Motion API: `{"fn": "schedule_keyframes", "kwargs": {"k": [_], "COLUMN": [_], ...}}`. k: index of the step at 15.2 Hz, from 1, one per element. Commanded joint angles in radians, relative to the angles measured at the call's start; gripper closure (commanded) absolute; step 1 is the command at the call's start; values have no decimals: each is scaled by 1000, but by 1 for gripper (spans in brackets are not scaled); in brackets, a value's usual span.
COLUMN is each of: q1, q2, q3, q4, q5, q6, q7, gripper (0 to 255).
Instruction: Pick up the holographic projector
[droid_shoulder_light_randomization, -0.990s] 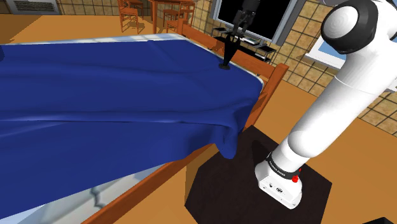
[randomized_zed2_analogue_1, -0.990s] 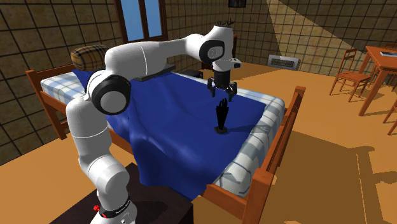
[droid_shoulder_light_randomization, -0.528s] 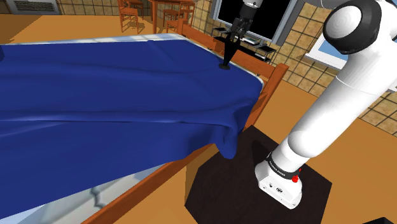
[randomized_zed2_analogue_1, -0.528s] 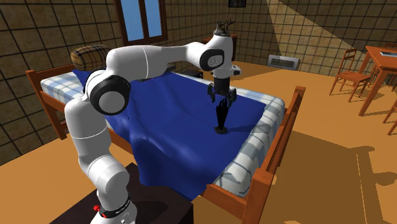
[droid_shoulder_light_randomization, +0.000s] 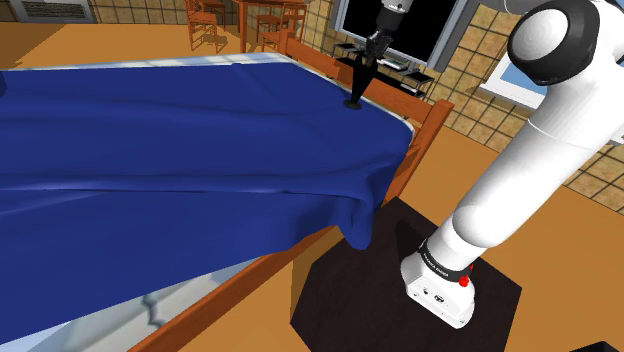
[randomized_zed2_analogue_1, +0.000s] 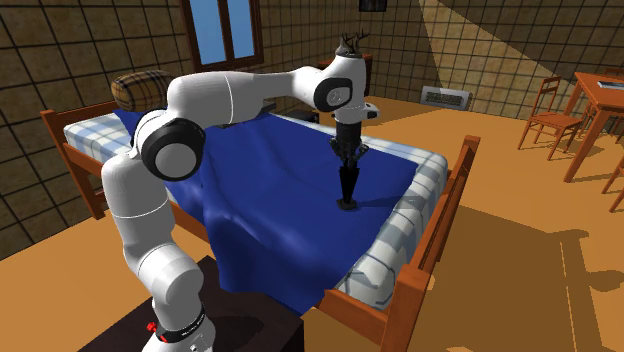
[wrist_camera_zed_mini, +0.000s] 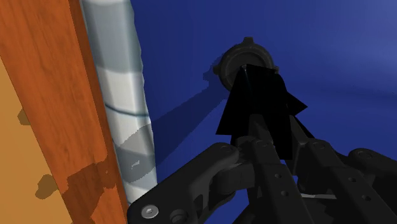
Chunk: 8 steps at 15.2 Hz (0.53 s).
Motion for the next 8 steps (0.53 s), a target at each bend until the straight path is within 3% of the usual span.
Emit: {"fn": "schedule_keyframes", "kwargs": {"k": [1, 8], "q1": [0, -4], "q2": [0, 20], "q3": [0, -3], "q4": [0, 104], "q5": [0, 7], "q6": [0, -86], "q7": [0, -2], "gripper": [255, 255]}}
